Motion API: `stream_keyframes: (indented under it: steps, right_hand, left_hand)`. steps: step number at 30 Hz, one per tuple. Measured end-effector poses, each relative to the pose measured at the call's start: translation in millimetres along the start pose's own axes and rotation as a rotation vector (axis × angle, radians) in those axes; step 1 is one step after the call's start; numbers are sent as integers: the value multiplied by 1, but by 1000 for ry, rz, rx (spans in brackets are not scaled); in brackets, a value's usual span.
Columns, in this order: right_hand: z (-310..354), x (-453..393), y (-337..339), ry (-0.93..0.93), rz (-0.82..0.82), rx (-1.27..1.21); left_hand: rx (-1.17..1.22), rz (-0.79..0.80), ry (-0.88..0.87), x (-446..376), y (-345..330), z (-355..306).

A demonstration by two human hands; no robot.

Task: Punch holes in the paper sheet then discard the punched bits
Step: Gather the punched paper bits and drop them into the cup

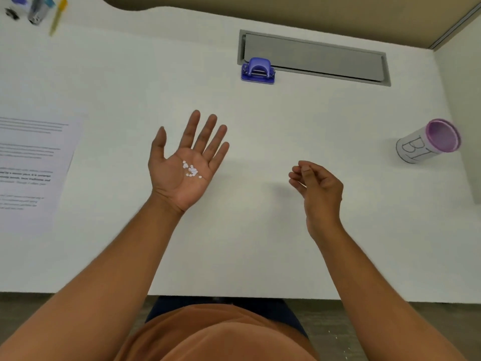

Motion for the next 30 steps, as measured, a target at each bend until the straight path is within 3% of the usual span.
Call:
stream_keyframes:
  steps: [6, 12, 24, 30]
  right_hand:
    - [23, 15, 21, 114, 28, 61]
    - [61, -11, 86, 249, 40, 181]
    - [113, -142, 269, 374, -62, 373]
    - [129, -209, 299, 498, -12, 530]
  left_hand:
    - [5, 94, 100, -24, -51, 51]
    - [-38, 213, 176, -62, -115, 126]
    - [-264, 209, 92, -193, -251, 341]
    - [-509, 186, 22, -246, -275, 392]
Point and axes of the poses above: each hand's wrist, its own x-axis away from the middle knuckle, its own y-axis out of the back of the hand, z = x × y, the point moved 2 cm from there along -x, towards the middle knuckle, and after that the axes turned 1 degree about -z, right-handed, at the moved point
